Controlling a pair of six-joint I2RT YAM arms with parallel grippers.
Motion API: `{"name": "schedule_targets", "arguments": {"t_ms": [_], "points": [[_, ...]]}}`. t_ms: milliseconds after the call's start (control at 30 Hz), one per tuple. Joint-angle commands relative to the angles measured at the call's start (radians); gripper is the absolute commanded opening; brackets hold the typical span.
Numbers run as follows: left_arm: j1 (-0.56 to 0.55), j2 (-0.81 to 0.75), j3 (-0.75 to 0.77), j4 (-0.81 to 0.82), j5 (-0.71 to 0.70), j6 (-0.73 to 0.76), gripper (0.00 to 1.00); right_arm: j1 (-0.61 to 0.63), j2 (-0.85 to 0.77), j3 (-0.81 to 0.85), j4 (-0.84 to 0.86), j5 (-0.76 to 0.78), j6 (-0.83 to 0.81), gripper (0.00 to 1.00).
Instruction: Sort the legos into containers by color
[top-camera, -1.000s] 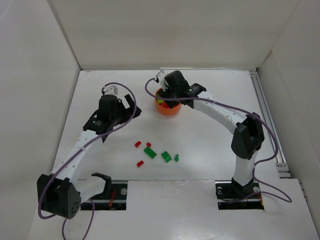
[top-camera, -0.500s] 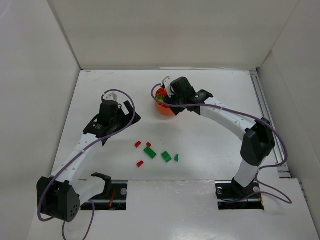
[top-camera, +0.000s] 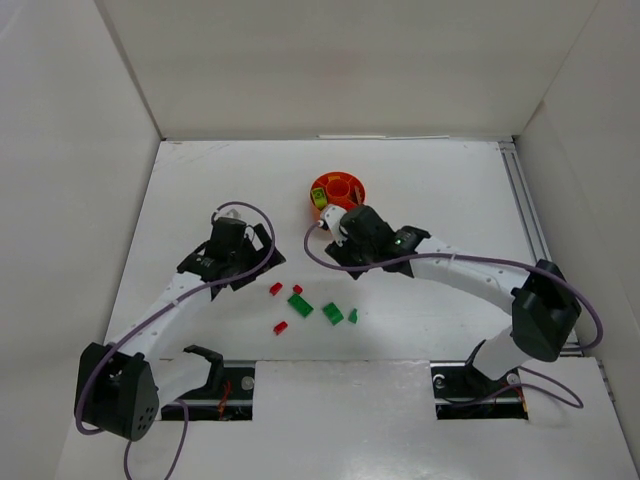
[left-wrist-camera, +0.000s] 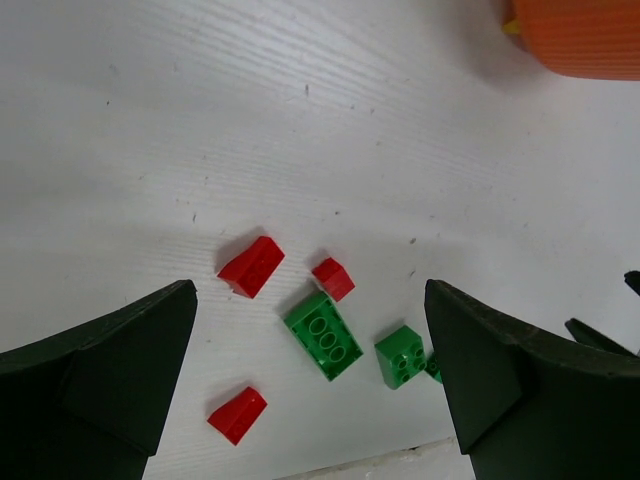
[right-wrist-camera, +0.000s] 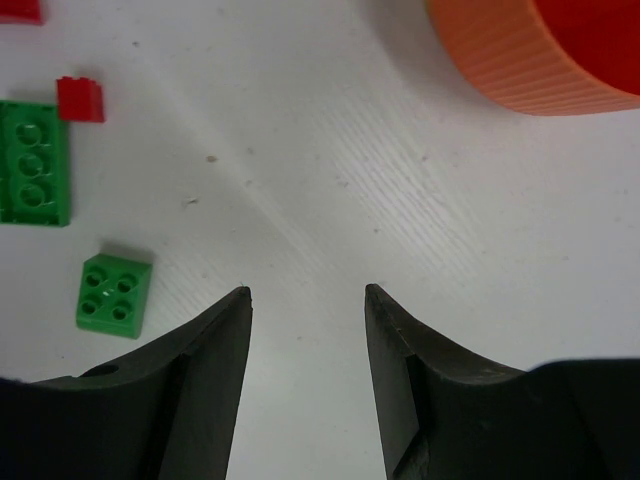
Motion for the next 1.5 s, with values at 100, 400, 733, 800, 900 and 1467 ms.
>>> {"name": "schedule_targets", "arguments": {"t_ms": [100,400,733,800,900,1467], "points": [[-0.003,-0.001,-0.046,-0.005,0.0,-0.062,0.95,0.061,-0.077,-0.095,0.115,-0.045,0.055,0.54],[-0.043,0.057,-0.065,-0.025,-0.062,-0.129,0.89,0.071,-0.229,-0.215,0.126,0.068,0.179,0.54],[-0.104,0.14,-0.083,-0.002,-0.083,-0.171,0.75,0.071,-0.283,-0.244,0.069,0.146,0.254,0.56],[-0.117,0.155,-0.074,-0.002,-0.093,-0.185,0.67,0.071,-0.283,-0.244,0.048,0.166,0.263,0.56],[-0.135,0.181,-0.065,-0.026,-0.124,-0.195,0.53,0.071,-0.292,-0.244,0.037,0.191,0.274,0.56],[-0.135,0.27,-0.036,-0.029,-0.193,-0.234,0.37,0.02,-0.35,-0.244,0.006,0.194,0.274,0.56]]}}
